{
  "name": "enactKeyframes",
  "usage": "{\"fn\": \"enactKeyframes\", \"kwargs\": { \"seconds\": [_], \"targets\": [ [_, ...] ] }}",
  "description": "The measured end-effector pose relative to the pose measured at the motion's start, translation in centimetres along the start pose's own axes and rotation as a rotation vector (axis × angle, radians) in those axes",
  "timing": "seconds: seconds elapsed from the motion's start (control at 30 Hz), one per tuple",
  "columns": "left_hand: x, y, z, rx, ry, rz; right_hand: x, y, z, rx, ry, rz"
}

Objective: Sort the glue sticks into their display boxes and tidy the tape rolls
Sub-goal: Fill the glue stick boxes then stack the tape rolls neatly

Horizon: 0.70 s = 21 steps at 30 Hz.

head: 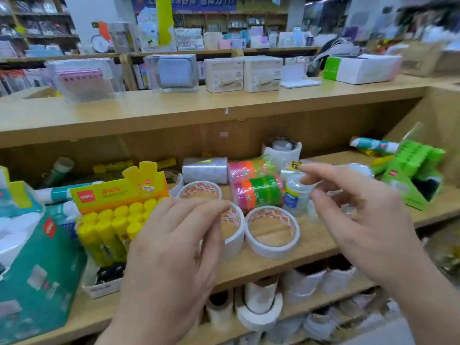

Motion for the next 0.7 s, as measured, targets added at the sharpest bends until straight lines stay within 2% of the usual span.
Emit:
{"fn": "enactKeyframes", "kwargs": {
  "seconds": [0.17, 0.3, 0.47, 0.6, 0.7],
  "targets": [
    [6.1, -3.0, 1.4, 0.108, 0.121, -0.076, -5.0, -6.6, -1.0, 0.184, -0.103, -0.014],
    [11.2, -6.3, 2.0, 0.186, 0.148, -0.112, -8.6, -12.4, -1.9, 0.248, -0.103, -0.226],
    [18.8, -11.9, 3.0, 0.224, 0.154, -0.175, -11.3, -20.1, -2.6, 0.232, 0.008, -0.459],
    [27.1, -15.6, 5.1, 0.128, 0.244, -0.153, -11.2, -26.0, -2.3, 0.139, 0.186, -0.577],
    [32.2, -15.9, 6.5, 0.054, 0.302, -0.048, -10.1, -28.3, -2.1, 0.016, 0.225, -0.563]
  ]
}}
Point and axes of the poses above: each hand's wrist, its own z-axis towards the middle knuckle, its own x-axis out of the palm, y = z × x, the point moved 8 cm from there along z, towards the middle knuckle, and after that the axes turned 9 degrees about -z, right-handed, at the moved point
